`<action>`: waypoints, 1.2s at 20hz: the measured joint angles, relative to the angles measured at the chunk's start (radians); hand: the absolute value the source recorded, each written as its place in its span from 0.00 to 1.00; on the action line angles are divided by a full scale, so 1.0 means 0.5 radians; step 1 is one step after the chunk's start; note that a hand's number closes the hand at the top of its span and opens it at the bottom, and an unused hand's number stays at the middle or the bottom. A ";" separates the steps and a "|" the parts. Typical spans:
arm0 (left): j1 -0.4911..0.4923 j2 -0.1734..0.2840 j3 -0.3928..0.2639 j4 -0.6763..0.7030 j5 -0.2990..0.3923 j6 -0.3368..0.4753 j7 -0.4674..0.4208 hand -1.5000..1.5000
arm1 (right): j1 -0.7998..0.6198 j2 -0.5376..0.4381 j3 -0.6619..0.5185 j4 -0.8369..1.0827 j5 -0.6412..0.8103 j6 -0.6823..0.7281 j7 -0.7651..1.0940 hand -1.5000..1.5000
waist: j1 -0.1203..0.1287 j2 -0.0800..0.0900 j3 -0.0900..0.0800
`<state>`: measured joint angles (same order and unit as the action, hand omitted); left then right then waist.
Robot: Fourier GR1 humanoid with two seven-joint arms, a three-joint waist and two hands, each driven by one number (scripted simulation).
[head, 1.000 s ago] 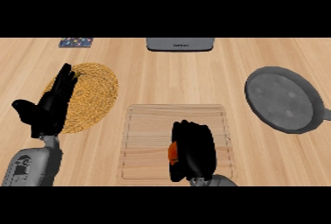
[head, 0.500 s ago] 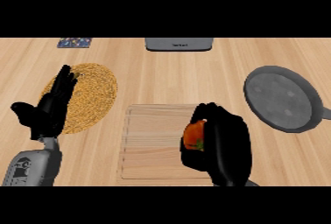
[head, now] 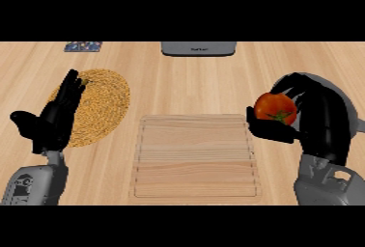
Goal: Pick the tomato from the cutting board and place it in the pan
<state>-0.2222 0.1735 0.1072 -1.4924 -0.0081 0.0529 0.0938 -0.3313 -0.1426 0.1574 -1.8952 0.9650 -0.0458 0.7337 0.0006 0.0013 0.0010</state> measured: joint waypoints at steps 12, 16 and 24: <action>-0.024 0.011 0.003 -0.005 0.008 -0.031 0.001 0.50 | -0.179 -0.525 -0.704 1.180 -0.225 -0.395 -0.883 1.00 | 0.036 0.016 0.001; -0.024 0.004 0.004 0.025 0.019 -0.050 -0.033 0.50 | -0.328 -0.623 -0.846 1.735 -0.262 -0.601 -1.197 1.00 | 0.056 0.022 0.002; -0.087 -0.029 -0.034 0.031 -0.015 -0.023 -0.010 0.50 | -0.622 -0.732 -1.109 2.602 -0.469 -0.751 -1.705 0.00 | 0.087 0.034 0.006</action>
<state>-0.2658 0.1592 0.0904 -1.4767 -0.0156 0.0415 0.0888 -0.6423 -0.5088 -0.3973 -0.5941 0.7306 -0.4214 -0.1190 0.0443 0.0183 0.0042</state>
